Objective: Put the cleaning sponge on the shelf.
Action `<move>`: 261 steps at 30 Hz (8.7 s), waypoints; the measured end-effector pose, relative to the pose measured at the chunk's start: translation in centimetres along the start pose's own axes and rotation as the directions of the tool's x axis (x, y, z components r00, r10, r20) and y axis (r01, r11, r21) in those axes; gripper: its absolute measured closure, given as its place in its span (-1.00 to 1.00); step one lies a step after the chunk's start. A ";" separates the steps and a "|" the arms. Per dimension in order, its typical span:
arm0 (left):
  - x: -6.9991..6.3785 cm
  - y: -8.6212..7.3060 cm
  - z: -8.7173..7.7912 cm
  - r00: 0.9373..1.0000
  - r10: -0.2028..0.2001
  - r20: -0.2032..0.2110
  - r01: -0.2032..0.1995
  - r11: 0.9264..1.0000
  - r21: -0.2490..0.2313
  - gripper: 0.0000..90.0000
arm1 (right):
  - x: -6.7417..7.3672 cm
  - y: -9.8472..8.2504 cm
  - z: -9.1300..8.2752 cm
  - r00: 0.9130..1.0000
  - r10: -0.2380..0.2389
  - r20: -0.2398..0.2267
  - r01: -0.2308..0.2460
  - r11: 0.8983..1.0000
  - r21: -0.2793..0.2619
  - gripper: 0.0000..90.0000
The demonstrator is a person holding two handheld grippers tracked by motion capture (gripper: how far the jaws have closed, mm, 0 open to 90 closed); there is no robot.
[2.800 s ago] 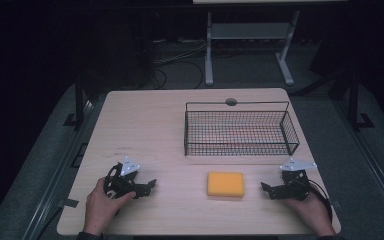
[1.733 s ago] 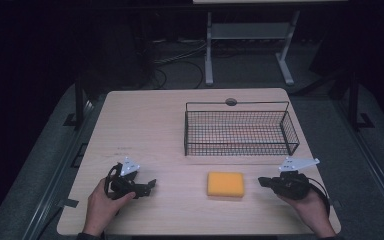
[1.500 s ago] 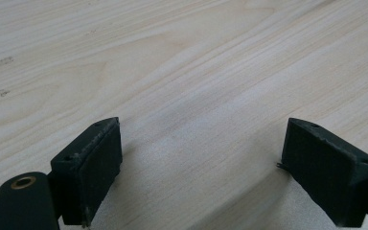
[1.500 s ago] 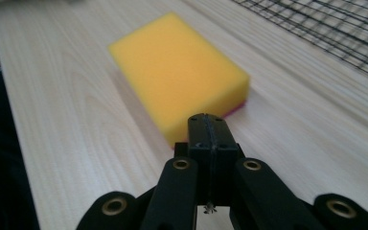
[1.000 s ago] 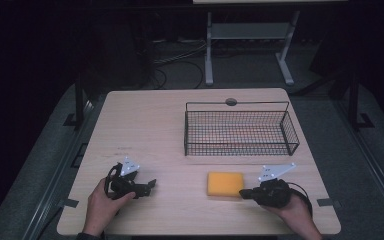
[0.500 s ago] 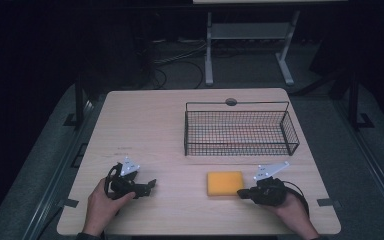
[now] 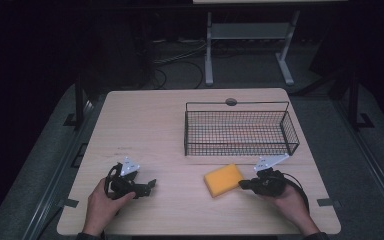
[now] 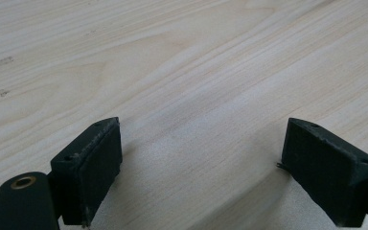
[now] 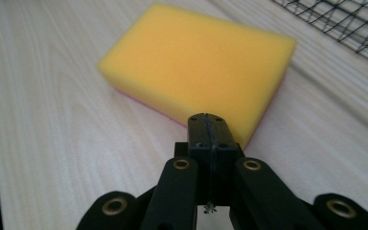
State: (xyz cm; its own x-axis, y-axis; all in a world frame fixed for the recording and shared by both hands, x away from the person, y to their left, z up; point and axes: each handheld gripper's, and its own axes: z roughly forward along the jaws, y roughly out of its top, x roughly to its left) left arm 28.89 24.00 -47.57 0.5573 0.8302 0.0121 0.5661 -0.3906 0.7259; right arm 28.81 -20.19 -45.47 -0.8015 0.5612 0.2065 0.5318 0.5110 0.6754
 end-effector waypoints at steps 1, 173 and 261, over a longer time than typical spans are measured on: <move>0.0 0.0 0.0 1.000 0.000 0.000 0.000 1.000 0.000 -0.71 | -0.2 0.1 0.0 1.000 0.001 0.004 -0.001 1.000 -0.002 0.99; 0.0 0.0 0.0 1.000 -0.003 0.001 0.003 1.000 0.000 -0.71 | -1.7 6.9 1.6 0.979 -0.130 0.157 0.074 0.944 0.321 -0.79; 0.0 0.0 0.0 1.000 -0.001 0.000 0.001 1.000 0.001 -0.71 | -1.5 8.8 -4.4 0.981 -0.063 0.181 0.012 0.963 0.270 -0.48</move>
State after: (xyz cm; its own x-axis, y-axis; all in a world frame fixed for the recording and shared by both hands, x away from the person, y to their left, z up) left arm 28.90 24.00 -47.55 0.5570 0.8304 0.0110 0.5671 -0.3900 0.7255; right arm 33.50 -19.45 -36.69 -0.7705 0.6367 0.0317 0.5764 0.6745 0.4613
